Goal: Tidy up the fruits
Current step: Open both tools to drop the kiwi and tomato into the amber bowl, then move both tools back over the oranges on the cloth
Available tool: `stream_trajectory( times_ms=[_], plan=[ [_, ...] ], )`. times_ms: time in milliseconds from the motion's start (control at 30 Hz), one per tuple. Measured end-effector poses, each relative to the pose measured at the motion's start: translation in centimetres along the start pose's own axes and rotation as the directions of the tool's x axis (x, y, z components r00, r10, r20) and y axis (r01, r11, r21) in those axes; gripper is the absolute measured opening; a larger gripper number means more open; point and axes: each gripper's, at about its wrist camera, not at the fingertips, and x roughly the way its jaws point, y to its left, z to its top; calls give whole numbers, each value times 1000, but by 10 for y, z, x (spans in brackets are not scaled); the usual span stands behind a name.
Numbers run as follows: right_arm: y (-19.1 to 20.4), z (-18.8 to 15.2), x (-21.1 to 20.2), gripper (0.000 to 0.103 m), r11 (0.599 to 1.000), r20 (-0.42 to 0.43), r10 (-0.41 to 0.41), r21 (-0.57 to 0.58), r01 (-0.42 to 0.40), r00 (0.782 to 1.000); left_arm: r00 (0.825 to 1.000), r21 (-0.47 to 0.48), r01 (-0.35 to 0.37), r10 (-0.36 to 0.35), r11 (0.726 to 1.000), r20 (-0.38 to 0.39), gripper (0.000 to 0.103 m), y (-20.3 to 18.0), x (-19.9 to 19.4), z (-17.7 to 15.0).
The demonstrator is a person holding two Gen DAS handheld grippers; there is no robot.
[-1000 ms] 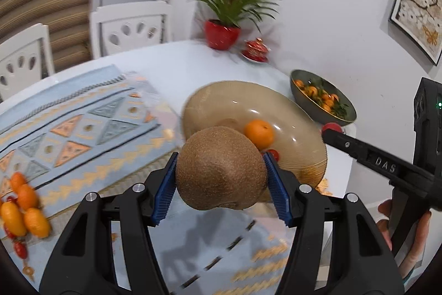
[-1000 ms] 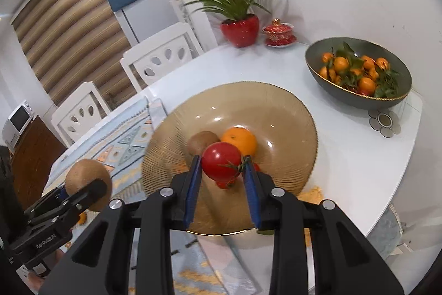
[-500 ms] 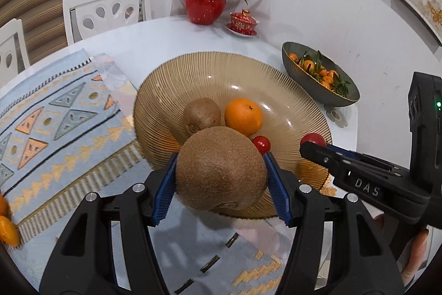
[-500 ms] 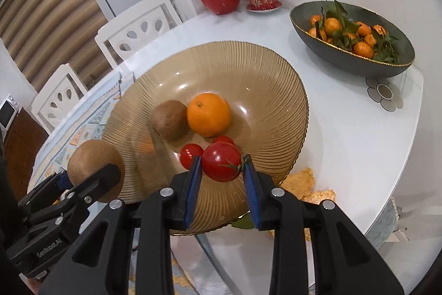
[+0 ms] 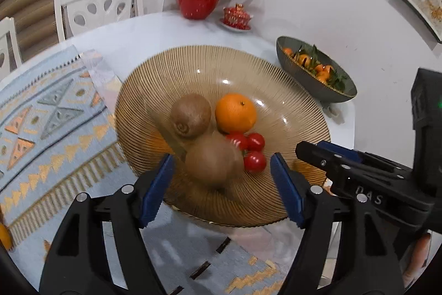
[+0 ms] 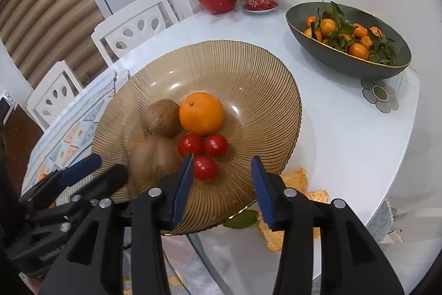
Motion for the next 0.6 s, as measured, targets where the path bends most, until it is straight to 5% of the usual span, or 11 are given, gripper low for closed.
stream_trajectory(
  times_ms=[600],
  plan=[
    [76,-17,-36,44,989,50,79,-129,-72,996,998,-25,-6,8,1000,64,78,34,-69,-28]
  ],
)
